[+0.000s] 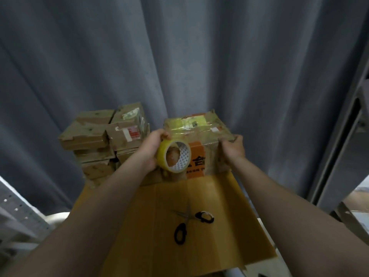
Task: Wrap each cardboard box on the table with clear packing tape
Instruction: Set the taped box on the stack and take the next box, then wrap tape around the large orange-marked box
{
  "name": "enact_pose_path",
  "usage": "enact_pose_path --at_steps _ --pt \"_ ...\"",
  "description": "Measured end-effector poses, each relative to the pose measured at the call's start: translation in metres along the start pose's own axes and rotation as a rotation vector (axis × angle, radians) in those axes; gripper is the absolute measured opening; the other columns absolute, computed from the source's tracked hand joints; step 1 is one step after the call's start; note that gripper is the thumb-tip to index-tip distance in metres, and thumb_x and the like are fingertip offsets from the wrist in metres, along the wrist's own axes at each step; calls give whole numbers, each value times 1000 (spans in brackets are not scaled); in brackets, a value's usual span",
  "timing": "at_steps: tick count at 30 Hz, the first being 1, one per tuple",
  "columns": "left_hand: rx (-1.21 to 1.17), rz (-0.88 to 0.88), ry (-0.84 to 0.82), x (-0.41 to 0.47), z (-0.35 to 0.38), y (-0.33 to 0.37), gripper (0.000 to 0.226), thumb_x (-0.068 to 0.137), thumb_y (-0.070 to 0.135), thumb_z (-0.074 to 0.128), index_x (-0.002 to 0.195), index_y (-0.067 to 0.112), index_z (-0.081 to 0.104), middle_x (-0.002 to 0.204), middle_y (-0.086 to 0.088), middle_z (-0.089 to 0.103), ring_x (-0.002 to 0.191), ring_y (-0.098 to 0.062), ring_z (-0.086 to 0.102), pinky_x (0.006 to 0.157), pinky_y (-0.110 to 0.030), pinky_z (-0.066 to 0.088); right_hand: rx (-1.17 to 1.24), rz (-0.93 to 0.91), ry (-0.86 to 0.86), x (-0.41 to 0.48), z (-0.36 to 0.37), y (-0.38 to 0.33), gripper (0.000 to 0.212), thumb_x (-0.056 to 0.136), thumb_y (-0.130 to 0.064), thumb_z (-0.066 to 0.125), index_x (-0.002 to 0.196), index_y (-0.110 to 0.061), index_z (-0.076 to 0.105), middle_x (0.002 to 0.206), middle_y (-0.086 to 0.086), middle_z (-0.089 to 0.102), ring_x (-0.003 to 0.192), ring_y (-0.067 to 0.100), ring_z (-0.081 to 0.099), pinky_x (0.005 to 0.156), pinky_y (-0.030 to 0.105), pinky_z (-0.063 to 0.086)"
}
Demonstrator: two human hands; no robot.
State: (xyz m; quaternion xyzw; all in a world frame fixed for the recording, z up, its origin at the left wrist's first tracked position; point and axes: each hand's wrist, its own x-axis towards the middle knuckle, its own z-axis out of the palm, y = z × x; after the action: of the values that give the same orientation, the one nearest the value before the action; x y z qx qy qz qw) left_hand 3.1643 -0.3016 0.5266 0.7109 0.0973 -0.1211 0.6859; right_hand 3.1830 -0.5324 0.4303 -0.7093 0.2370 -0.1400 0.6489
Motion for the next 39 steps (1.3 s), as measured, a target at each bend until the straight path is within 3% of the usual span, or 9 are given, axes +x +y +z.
enact_pose_path --at_steps 5,12,17,23,25,27,30,32,39 --pt "-37 -18 26 -25 -2 -13 28 101 30 57 122 14 65 99 -13 77 81 -30 75 61 -37 56 90 -45 -3 -26 -20 20 28 98 -31 64 116 -25 44 113 1 63 94 25 65 79 44 59" --pt "-91 -75 -117 -67 -26 -44 23 97 26 62 112 8 66 92 -9 76 89 -30 69 77 -44 54 84 -80 -5 -69 -53 62 35 89 -29 69 116 -24 47 112 4 62 106 33 66 95 58 55" --pt "-167 -111 -217 -81 -46 -76 29 82 33 66 105 15 63 109 -12 68 102 -31 64 96 -49 49 89 -113 -38 -92 -63 77 45 94 -45 72 134 -35 55 119 -11 66 109 14 65 95 41 56" --pt "-244 -65 -244 -96 -49 -68 15 92 31 61 97 16 61 108 -12 70 101 -30 68 94 -49 53 100 -85 -119 -112 -77 62 33 95 -12 59 120 -28 74 102 -4 78 101 21 72 79 35 60" --pt "-253 2 -233 -102 -46 -51 15 95 28 60 87 15 63 90 -8 72 80 -25 72 84 -44 53 147 -140 -90 -118 -82 36 26 101 -23 54 116 -25 74 103 -4 77 99 17 72 81 34 58" --pt "-278 76 -250 -105 -44 -35 13 89 27 65 92 14 66 97 -12 73 88 -28 72 91 -46 53 138 -187 -81 -124 -87 6 29 105 -44 49 110 -27 72 103 -9 73 94 9 66 79 30 52" --pt "-332 131 -255 -107 -35 -21 26 80 31 72 101 16 67 116 -16 73 107 -35 69 102 -55 49 78 -193 -149 -128 -87 -28 64 96 -77 37 136 -33 60 122 -15 63 108 7 59 89 30 45" --pt "-279 195 -234 -112 -22 -23 13 89 28 68 93 16 66 104 -14 74 94 -33 72 97 -53 52 68 -169 -172 -131 -82 -42 84 86 -90 35 147 -35 51 134 -14 55 121 14 53 105 43 44" --pt "-273 439 -78 -137 -38 -17 10 94 16 65 85 13 67 87 -9 74 84 -28 71 87 -44 57 287 -146 -92 -163 -65 -49 54 89 -80 50 104 -29 56 110 -5 69 105 20 67 94 49 56"
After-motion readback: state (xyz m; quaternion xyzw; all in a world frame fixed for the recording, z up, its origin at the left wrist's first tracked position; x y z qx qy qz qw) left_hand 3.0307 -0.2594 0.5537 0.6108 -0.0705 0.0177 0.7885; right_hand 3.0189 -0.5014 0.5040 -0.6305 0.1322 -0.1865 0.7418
